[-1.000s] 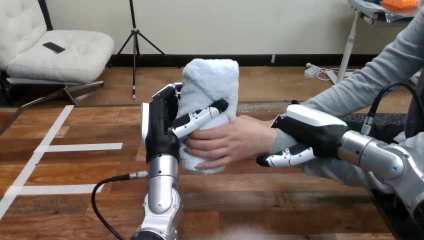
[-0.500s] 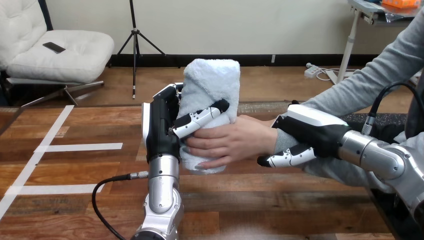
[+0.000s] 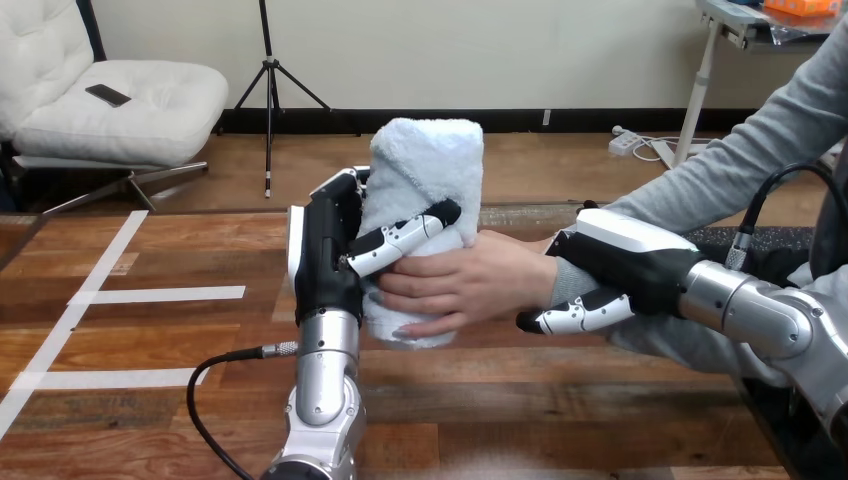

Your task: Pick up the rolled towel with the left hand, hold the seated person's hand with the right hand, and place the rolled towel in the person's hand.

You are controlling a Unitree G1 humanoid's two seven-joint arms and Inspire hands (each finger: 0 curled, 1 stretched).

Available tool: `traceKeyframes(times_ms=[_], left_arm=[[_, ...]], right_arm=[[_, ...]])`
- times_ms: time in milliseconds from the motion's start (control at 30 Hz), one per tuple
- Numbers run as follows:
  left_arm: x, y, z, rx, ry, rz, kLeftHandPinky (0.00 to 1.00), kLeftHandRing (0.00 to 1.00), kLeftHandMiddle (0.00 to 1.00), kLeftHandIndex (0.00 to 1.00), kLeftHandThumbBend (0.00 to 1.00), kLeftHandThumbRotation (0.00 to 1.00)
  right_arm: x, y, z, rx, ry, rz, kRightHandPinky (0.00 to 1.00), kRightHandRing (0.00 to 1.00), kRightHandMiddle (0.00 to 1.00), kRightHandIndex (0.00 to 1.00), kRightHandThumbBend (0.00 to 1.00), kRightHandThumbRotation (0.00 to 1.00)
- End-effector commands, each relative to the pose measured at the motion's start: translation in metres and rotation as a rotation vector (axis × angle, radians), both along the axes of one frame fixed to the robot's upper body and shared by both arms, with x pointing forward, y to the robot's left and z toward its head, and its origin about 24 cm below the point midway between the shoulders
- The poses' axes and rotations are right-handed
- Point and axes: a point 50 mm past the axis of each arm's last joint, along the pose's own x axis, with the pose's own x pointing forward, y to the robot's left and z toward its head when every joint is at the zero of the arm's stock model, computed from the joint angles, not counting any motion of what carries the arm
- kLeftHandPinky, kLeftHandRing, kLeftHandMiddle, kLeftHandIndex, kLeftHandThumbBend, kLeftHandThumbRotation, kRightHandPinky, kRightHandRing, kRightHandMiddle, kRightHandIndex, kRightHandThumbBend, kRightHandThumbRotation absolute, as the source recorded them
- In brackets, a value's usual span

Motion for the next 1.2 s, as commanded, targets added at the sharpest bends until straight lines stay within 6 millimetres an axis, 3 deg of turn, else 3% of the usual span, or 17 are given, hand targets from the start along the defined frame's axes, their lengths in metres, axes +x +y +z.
traceKeyframes(times_ms=[0, 33, 67, 400, 667, 1167], left_arm=[[0.013, -0.033, 0.029, 0.006, -0.088, -0.165, 0.42, 0.49, 0.51, 0.5, 0.73, 0.22], [0.013, -0.032, 0.029, 0.015, -0.085, -0.173, 0.44, 0.51, 0.52, 0.51, 0.75, 0.26], [0.013, -0.031, 0.028, 0.02, -0.083, -0.179, 0.48, 0.55, 0.57, 0.56, 0.81, 0.37], [0.015, -0.025, 0.027, 0.025, -0.066, -0.217, 0.73, 0.76, 0.77, 0.78, 0.98, 0.74], [0.016, -0.02, 0.028, -0.007, -0.074, -0.238, 0.8, 0.82, 0.85, 0.85, 0.97, 0.86], [0.011, -0.012, 0.029, -0.019, -0.127, -0.246, 0.78, 0.85, 0.86, 0.84, 1.0, 0.97]], right_arm=[[0.009, -0.002, 0.027, 0.04, -0.113, -0.007, 0.17, 0.2, 0.25, 0.24, 0.54, 0.48], [0.009, -0.002, 0.027, 0.039, -0.113, -0.007, 0.17, 0.2, 0.25, 0.25, 0.54, 0.48], [0.009, -0.002, 0.027, 0.038, -0.113, -0.008, 0.17, 0.2, 0.26, 0.25, 0.54, 0.47], [0.009, -0.002, 0.026, 0.041, -0.108, -0.015, 0.17, 0.2, 0.26, 0.25, 0.55, 0.47], [0.009, -0.002, 0.026, 0.036, -0.112, -0.012, 0.16, 0.2, 0.25, 0.24, 0.54, 0.47], [0.009, -0.004, 0.023, 0.035, -0.117, -0.027, 0.19, 0.23, 0.27, 0.27, 0.57, 0.46]])
